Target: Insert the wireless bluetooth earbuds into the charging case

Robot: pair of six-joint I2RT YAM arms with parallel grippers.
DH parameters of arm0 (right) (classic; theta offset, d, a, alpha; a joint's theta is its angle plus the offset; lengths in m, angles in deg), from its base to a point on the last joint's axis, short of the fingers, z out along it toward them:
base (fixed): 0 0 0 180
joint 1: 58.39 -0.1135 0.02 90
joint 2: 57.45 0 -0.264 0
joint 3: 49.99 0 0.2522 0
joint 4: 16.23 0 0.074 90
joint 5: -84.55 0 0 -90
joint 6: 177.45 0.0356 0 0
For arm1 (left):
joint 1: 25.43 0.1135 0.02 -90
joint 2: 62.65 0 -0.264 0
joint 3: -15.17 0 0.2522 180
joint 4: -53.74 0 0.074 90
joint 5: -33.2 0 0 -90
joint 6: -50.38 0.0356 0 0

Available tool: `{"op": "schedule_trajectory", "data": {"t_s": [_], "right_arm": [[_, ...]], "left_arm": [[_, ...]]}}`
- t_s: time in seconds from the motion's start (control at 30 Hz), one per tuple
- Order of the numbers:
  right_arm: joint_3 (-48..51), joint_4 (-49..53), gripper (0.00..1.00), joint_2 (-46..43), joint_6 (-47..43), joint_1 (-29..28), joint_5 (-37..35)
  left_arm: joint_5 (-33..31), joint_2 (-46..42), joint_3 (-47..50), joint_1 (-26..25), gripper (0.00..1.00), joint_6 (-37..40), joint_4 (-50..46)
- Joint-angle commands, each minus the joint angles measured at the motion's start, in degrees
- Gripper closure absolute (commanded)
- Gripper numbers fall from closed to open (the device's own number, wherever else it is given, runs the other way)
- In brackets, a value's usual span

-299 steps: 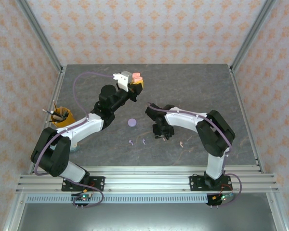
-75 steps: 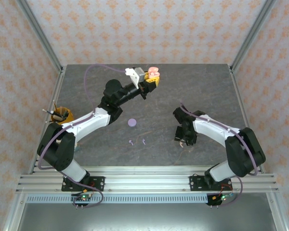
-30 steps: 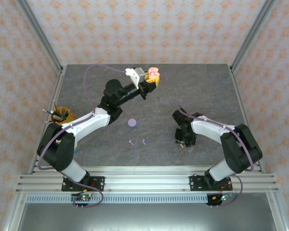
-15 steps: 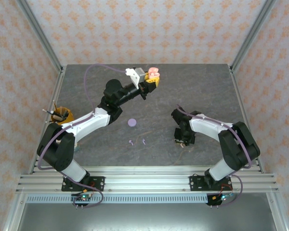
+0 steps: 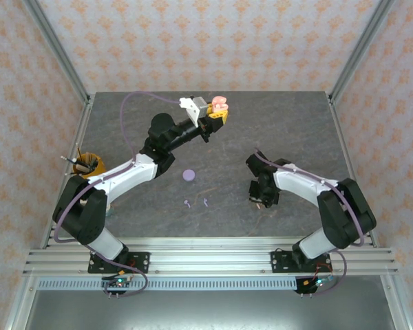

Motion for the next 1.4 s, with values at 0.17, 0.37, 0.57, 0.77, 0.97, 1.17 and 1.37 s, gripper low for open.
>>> {"op": "schedule_trajectory", "data": {"t_s": [0.17,0.37,0.57,0.77,0.97,1.17,1.37], "right_arm": [[-2.45,0.36,0.84,-5.89,1.51,-0.2,-3.1],[-10.5,1.29,0.84,-11.65,1.03,1.45,-3.55],[-24.08,2.52,0.84,-14.21,-0.87,5.66,-2.46],[-39.45,0.93,0.83,-11.79,-3.08,8.5,-0.7],[-51.61,-2.75,0.83,-7.53,-3.73,8.88,3.06],[-54.38,-12.7,0.82,-6.47,-2.62,8.89,10.24],[-50.78,-23.83,0.82,-7.12,-0.58,8.94,16.87]], "left_arm": [[-0.68,-0.1,-1.93,0.05,1.0,0.64,0.37],[-0.38,-0.58,-2.24,0.06,1.0,1.12,-0.25],[0.38,-1.07,-3.0,0.07,1.0,1.55,-0.84],[1.42,-0.72,-4.48,0.07,1.0,1.88,-1.3],[3.22,0.08,-6.23,0.05,1.0,2.73,-1.66],[5.38,1.13,-8.14,0.05,1.0,2.41,-0.73],[5.74,3.7,-10.97,0.07,1.0,-0.05,2.59]]}}
